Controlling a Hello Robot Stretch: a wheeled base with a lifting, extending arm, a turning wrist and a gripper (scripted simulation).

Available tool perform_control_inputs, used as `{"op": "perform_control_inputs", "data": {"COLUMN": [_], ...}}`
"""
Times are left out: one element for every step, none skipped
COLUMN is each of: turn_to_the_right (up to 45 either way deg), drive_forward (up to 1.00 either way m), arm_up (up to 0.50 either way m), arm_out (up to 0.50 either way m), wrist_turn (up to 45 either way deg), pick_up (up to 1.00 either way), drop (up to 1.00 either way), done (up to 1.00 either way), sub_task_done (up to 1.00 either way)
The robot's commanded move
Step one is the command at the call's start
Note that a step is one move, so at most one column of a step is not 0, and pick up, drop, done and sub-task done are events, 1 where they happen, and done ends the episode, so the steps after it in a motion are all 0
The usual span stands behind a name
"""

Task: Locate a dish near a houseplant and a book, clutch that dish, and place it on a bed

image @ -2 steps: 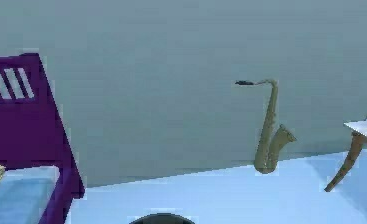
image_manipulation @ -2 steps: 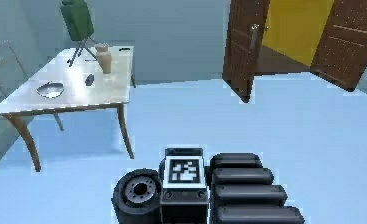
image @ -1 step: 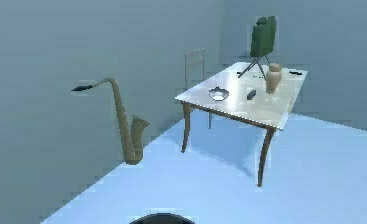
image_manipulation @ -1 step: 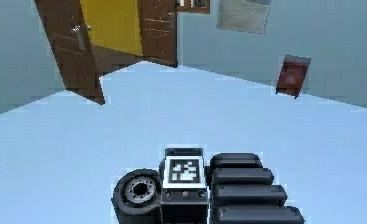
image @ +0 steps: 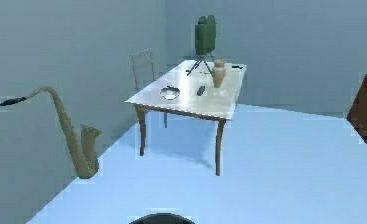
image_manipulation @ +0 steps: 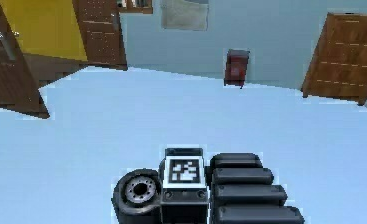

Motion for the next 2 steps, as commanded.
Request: {"op": "perform_control_inputs", "data": {"turn_to_the_right": [0.0, -45.0], "drive_forward": [0.20, 0.00], "arm_up": [0.00, 0.00], "arm_out": [0.00, 0.00], "wrist_turn": [0.0, 0.0], "pick_up": [0.00, 0.00], "drop": [0.00, 0.00], "done": [0.00, 0.00], "sub_task_done": [0.00, 0.00]}}
